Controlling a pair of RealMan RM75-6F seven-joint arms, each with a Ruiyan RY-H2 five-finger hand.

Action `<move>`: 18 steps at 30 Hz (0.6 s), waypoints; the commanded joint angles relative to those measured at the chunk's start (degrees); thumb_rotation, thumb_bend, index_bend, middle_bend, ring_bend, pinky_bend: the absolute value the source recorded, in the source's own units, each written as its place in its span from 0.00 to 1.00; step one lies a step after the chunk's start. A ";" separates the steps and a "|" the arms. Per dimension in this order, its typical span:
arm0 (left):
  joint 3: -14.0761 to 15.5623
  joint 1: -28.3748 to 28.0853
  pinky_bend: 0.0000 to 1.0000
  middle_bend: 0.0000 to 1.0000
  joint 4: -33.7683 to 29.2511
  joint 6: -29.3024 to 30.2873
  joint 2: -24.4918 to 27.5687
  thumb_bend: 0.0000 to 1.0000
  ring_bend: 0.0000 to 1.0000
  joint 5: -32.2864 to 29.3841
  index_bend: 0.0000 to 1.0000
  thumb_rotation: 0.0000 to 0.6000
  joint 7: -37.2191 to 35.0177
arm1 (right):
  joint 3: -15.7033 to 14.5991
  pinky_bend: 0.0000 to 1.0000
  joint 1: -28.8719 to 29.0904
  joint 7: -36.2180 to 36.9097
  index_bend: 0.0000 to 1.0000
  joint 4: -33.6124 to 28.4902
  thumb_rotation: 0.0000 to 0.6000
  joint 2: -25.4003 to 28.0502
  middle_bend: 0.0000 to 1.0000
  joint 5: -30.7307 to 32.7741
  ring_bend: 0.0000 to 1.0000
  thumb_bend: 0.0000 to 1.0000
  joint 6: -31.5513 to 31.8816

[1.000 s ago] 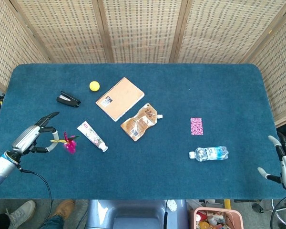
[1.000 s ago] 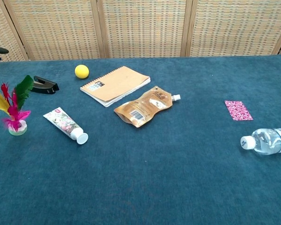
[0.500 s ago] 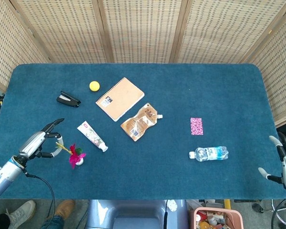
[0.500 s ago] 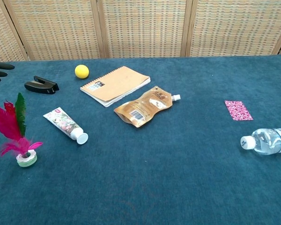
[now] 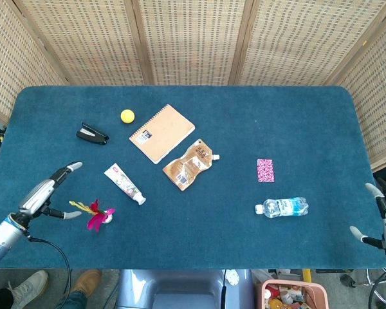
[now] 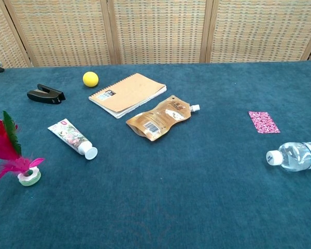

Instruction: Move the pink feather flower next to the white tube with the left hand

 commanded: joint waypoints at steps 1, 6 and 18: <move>-1.54 2.74 0.00 0.00 -2.05 3.67 2.51 0.00 0.00 -2.44 0.00 1.00 4.50 | -0.07 0.00 -0.13 0.21 0.00 -0.12 1.00 0.11 0.00 -0.27 0.00 0.00 0.28; -3.82 7.92 0.00 0.00 -11.76 6.67 7.40 0.00 0.00 -10.58 0.00 1.00 23.36 | -0.09 0.00 -0.20 0.09 0.00 -0.70 1.00 0.42 0.00 -0.19 0.00 0.00 0.27; -4.05 16.45 0.00 0.00 -34.47 15.42 13.39 0.00 0.00 -18.47 0.00 1.00 58.73 | 0.03 0.00 -0.39 -1.22 0.00 -0.55 1.00 0.08 0.00 -0.88 0.00 0.00 1.52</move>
